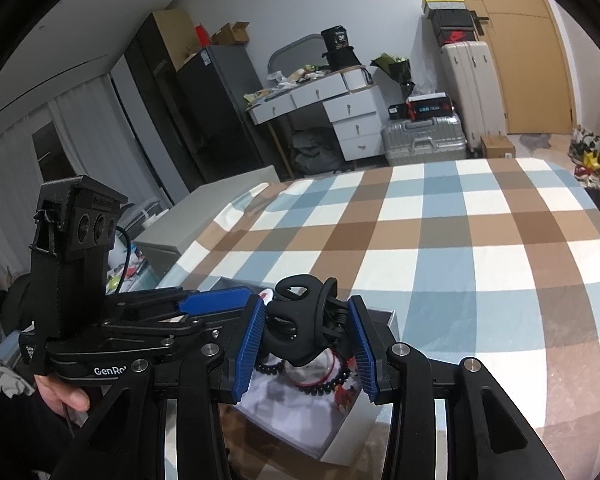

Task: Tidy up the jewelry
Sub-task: 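Open both grippers to drop the clip and badge into the box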

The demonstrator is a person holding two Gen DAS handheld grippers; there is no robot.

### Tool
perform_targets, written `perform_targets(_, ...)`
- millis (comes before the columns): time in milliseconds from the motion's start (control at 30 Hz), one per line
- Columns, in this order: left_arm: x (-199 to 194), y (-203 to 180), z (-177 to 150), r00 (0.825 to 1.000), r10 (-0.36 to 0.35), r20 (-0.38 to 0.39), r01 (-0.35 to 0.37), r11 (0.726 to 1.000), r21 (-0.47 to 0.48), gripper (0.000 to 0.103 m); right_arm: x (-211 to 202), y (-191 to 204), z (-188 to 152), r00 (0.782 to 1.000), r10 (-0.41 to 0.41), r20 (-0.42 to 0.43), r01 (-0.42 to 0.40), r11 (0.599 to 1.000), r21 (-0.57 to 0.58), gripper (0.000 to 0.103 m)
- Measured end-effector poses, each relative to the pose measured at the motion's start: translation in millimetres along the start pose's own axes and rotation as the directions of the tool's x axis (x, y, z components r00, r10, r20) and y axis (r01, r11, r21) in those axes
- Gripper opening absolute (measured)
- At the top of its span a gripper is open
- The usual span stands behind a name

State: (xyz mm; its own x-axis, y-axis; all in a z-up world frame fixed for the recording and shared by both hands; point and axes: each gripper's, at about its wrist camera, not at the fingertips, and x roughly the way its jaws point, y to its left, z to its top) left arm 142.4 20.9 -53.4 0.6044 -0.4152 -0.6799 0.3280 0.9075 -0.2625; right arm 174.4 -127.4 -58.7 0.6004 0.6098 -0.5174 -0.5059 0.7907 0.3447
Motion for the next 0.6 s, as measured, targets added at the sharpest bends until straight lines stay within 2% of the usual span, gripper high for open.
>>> perform_targets(400, 7.4, -5.8, 1.1, 0.999, -0.043, -0.025, 0.044, 0.999, 0.029, 0.038, 6.6, -5.3, 2.8, 1.0, -0.011, -0.025, 0.011, 1.0, 0.021, 0.043)
perform_targets(433, 8.5, -5.2, 1.7, 0.999, -0.039, -0.032, 0.04, 0.999, 0.026, 0.041, 6.0, -6.5, 2.8, 1.0, -0.011, -0.024, 0.012, 1.0, 0.026, 0.043)
perform_targets(533, 5.9, -1.9, 1.3, 0.998, -0.054, -0.02, 0.054, 0.999, 0.008, 0.047, 1.6, -8.4, 1.7, 1.0, -0.012, -0.016, 0.013, 0.999, 0.035, 0.056)
perform_targets(600, 1.7, -1.0, 0.8, 0.998, -0.062, -0.008, 0.062, 0.998, -0.001, 0.058, -6.7, -8.3, 0.6, 1.0, -0.003, 0.01, 0.003, 0.999, 0.039, 0.058)
